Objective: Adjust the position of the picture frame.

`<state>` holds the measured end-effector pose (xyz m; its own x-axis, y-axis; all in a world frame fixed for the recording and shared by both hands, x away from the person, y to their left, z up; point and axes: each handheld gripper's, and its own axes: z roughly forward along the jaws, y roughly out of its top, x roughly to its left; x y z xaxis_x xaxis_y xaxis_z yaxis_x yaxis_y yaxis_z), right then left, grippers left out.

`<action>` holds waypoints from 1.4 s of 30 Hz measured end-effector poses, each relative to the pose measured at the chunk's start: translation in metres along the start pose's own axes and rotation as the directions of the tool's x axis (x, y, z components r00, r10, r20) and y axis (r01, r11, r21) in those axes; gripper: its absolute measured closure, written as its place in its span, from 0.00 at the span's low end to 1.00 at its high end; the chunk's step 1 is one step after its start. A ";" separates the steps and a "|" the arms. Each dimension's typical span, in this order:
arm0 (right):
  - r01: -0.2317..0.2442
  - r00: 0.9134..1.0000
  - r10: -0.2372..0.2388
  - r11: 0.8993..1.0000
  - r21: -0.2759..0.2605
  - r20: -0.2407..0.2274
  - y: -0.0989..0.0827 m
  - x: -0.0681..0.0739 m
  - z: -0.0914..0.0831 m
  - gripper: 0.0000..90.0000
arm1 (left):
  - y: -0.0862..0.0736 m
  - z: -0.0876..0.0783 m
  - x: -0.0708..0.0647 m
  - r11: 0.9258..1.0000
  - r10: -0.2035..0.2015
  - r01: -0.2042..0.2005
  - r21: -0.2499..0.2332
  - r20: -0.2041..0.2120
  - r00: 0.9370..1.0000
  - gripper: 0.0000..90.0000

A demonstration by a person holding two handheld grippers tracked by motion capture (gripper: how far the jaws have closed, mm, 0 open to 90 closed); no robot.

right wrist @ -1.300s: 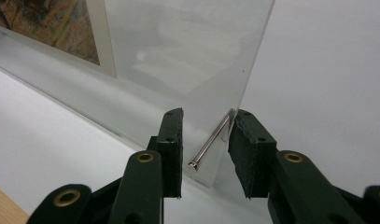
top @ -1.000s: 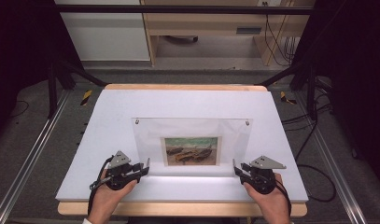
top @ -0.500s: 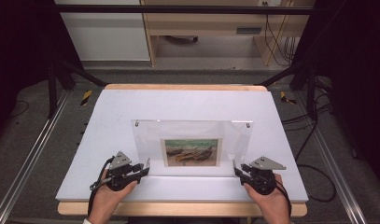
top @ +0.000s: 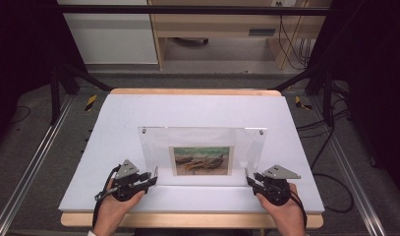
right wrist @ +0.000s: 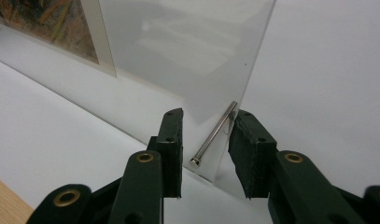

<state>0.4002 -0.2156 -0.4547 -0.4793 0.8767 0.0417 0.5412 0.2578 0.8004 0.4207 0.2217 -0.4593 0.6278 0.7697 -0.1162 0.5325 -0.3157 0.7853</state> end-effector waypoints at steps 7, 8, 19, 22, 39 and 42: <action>0.001 1.000 -0.001 1.000 0.001 -0.001 0.000 0.000 0.000 0.73 | 0.000 0.000 0.000 1.000 0.005 -0.005 0.004 0.000 1.000 0.73; 0.001 1.000 -0.001 1.000 0.001 0.000 0.000 0.000 0.000 0.73 | 0.000 0.000 -0.001 1.000 0.006 -0.006 0.004 0.000 1.000 0.73; -0.002 1.000 0.002 1.000 0.001 0.000 0.000 -0.001 -0.001 0.72 | 0.000 0.000 -0.002 1.000 0.008 -0.008 0.005 0.002 1.000 0.73; -0.004 1.000 0.004 1.000 0.000 -0.002 0.000 -0.001 0.000 0.71 | 0.001 0.000 -0.001 1.000 0.008 -0.008 0.008 0.005 1.000 0.73; -0.025 1.000 0.025 0.998 -0.049 0.011 0.006 -0.003 0.000 0.23 | 0.006 -0.002 0.001 0.994 -0.024 0.021 -0.103 -0.023 0.999 0.25; -0.008 1.000 0.009 0.998 -0.063 0.018 0.007 -0.002 -0.001 0.21 | 0.006 -0.003 0.002 0.993 -0.025 0.022 -0.117 -0.025 0.999 0.23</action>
<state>0.4040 -0.2161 -0.4482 -0.4614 0.8864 0.0384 0.5005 0.2243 0.8362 0.4235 0.2224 -0.4528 0.5999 0.7909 -0.1208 0.4763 -0.2317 0.8482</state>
